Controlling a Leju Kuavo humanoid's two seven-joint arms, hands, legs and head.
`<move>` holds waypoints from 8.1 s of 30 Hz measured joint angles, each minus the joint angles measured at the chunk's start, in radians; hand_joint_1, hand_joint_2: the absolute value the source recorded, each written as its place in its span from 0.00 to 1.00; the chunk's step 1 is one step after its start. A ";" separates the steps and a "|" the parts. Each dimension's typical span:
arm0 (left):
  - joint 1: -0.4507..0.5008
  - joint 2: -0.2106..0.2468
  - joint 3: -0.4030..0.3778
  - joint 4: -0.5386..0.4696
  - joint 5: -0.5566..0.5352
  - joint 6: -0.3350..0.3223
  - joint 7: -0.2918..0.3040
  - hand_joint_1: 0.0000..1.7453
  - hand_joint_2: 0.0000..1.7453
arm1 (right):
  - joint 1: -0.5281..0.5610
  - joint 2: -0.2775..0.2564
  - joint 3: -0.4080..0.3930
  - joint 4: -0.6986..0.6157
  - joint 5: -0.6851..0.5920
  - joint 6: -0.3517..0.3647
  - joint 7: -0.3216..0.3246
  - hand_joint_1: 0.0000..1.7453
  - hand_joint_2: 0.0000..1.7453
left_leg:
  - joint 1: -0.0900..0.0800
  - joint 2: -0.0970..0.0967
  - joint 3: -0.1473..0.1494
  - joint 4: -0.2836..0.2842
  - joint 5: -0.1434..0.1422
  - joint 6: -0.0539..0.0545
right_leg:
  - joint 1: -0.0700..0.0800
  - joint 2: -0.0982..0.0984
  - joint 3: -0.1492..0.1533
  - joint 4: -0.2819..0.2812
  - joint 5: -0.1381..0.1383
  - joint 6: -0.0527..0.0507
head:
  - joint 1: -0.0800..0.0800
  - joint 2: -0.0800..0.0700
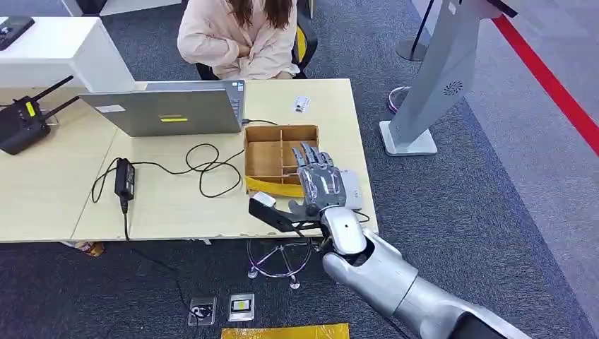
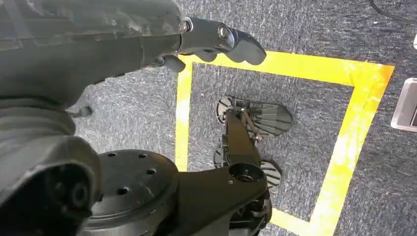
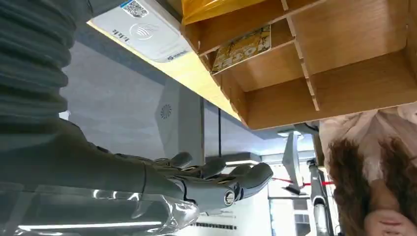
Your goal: Pass the card to the sensor for recognition and then transmit it.
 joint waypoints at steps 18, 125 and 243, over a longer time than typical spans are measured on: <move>-0.008 0.000 -0.008 0.000 -0.026 -0.002 0.018 0.00 0.00 | -0.040 0.047 0.000 0.125 0.013 0.001 -0.012 0.00 1.00 | 0.000 0.000 0.000 0.000 0.000 0.000 | 0.000 0.000 0.000 0.000 0.000 0.000 | 0.000 0.000; -0.073 -0.011 -0.039 0.000 -0.080 -0.038 0.043 0.00 0.00 | -0.160 0.195 -0.007 0.435 0.130 0.149 0.006 0.00 1.00 | 0.000 0.000 0.001 0.000 0.000 0.000 | 0.000 0.001 0.000 0.000 0.000 0.000 | 0.000 0.000; -0.035 -0.024 -0.038 0.001 -0.091 -0.013 0.017 0.00 0.00 | -0.333 0.225 -0.074 0.278 0.137 0.169 0.015 1.00 1.00 | 0.000 0.001 0.002 0.000 0.001 -0.001 | 0.000 0.001 0.001 0.001 0.001 0.000 | 0.000 0.000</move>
